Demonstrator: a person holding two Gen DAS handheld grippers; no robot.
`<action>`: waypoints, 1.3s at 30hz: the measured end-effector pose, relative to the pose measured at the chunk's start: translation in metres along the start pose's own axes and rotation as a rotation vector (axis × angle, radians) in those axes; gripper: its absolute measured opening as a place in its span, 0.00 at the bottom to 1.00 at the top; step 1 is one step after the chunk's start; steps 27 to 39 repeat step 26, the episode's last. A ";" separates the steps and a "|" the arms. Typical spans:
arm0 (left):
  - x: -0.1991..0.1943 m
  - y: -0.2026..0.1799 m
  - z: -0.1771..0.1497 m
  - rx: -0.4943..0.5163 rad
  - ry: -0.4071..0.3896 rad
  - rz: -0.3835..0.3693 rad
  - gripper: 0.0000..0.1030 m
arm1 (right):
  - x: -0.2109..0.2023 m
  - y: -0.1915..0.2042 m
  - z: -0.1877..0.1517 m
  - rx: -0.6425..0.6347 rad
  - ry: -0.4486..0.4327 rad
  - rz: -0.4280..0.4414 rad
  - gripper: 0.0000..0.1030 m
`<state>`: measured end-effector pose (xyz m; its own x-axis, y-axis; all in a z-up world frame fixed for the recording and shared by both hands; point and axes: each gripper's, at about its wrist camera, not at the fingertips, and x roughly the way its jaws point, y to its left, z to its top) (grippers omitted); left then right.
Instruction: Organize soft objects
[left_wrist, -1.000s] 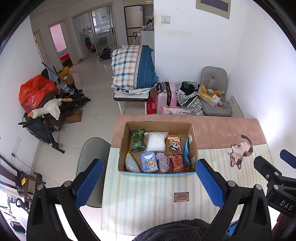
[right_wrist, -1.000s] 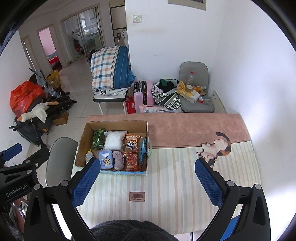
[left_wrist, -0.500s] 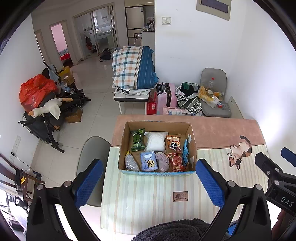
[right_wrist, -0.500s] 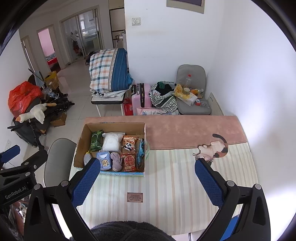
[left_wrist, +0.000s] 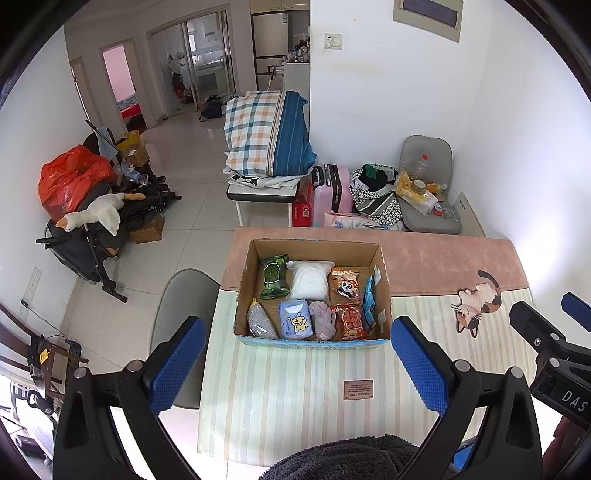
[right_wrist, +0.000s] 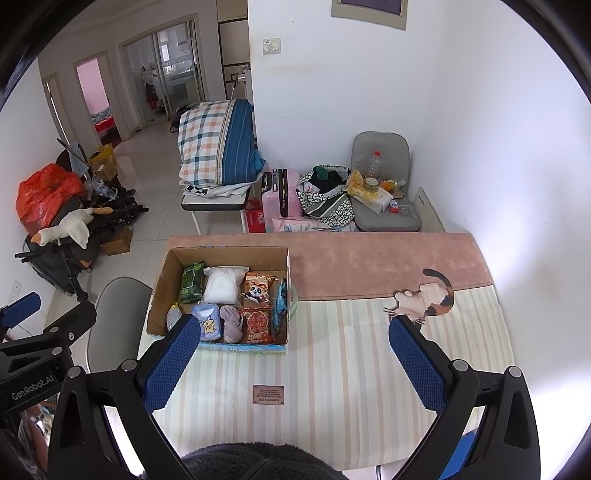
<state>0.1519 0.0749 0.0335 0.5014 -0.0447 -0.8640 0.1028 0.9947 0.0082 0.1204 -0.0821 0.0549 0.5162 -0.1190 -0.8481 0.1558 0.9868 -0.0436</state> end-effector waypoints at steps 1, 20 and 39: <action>-0.001 -0.001 0.000 -0.001 0.001 -0.001 1.00 | 0.000 0.000 -0.001 0.000 -0.002 0.002 1.00; -0.004 -0.005 -0.002 -0.041 0.013 0.003 1.00 | -0.002 0.005 -0.004 -0.016 0.002 0.001 1.00; -0.003 -0.003 -0.002 -0.044 0.013 0.000 1.00 | -0.001 0.006 -0.005 -0.021 0.001 -0.006 1.00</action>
